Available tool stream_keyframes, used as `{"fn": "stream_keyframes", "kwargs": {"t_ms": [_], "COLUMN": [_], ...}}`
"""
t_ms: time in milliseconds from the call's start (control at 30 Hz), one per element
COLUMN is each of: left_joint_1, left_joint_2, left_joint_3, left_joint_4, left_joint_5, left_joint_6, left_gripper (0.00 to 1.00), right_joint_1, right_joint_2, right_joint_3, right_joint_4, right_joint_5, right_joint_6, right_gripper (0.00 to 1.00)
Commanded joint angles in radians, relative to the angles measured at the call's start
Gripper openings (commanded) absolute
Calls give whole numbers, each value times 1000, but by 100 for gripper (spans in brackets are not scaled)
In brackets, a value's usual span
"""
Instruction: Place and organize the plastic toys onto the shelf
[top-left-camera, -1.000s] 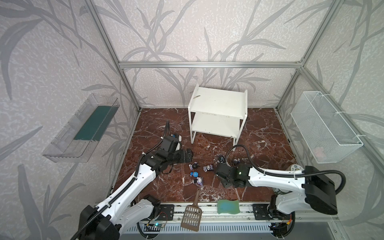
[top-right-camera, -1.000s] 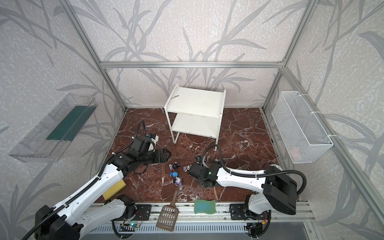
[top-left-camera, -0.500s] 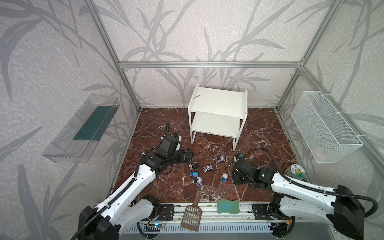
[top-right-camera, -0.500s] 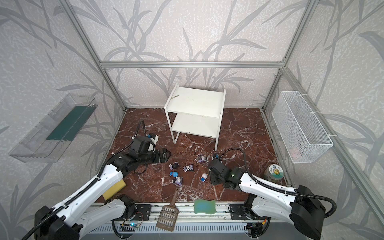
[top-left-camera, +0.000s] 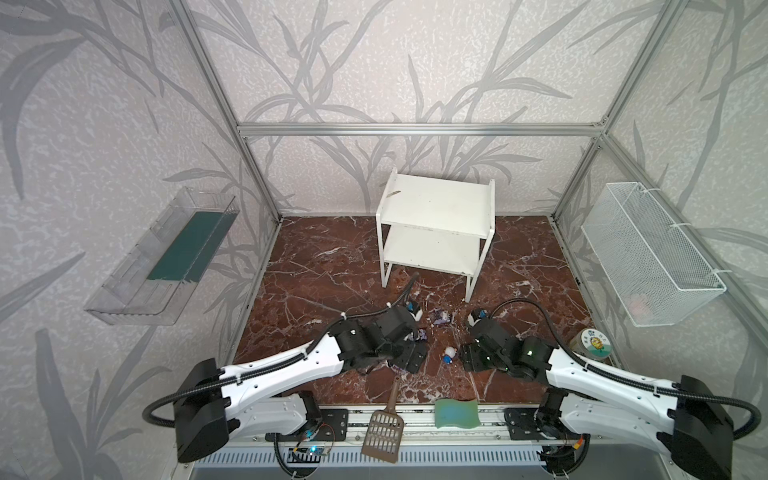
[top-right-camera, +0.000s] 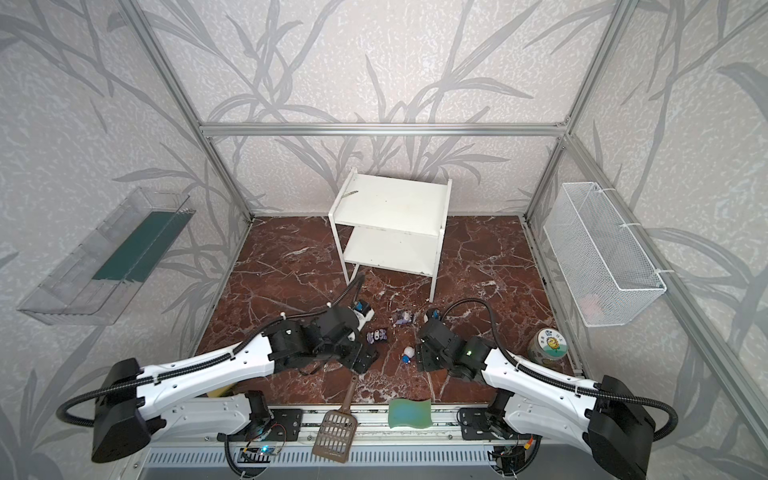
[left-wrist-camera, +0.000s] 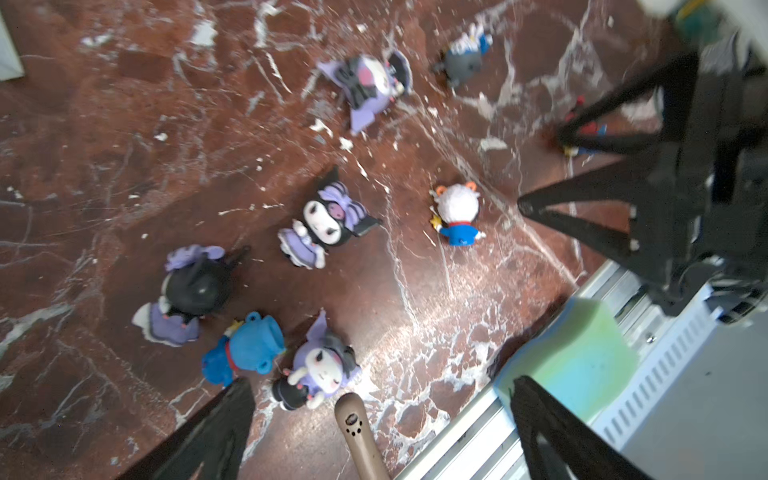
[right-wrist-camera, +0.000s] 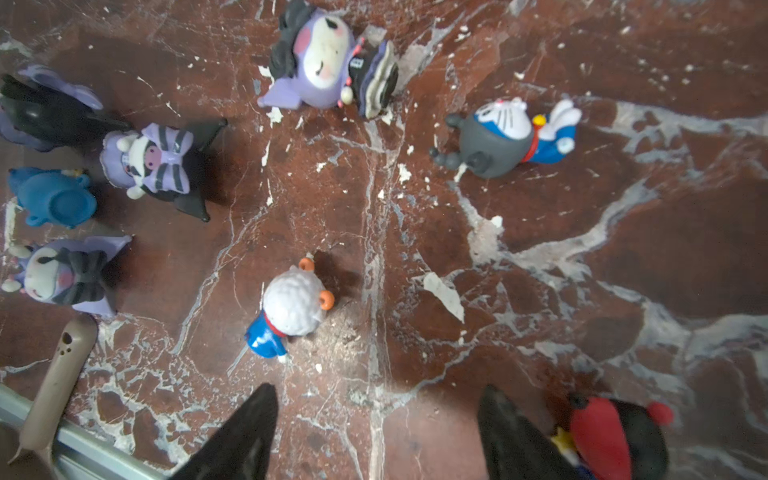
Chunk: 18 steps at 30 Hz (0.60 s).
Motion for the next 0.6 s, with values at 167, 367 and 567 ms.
{"fn": "stream_keyframes", "kwargs": {"t_ms": [167, 367, 567], "left_joint_1": [-218, -232, -232], "left_joint_2": [308, 461, 598], "left_joint_3": [230, 303, 388], "left_joint_4": [18, 54, -11], "left_joint_5": [-335, -338, -338], "left_joint_6": [-25, -87, -134], "left_gripper": [91, 88, 80], "right_joint_1": [-4, -4, -5], "right_joint_2": [-177, -373, -529], "right_joint_3": [1, -55, -86], "right_joint_4": [-298, -406, -455], "right_joint_5": [157, 173, 175], "right_joint_6": [125, 223, 265], "right_gripper": [85, 88, 96]}}
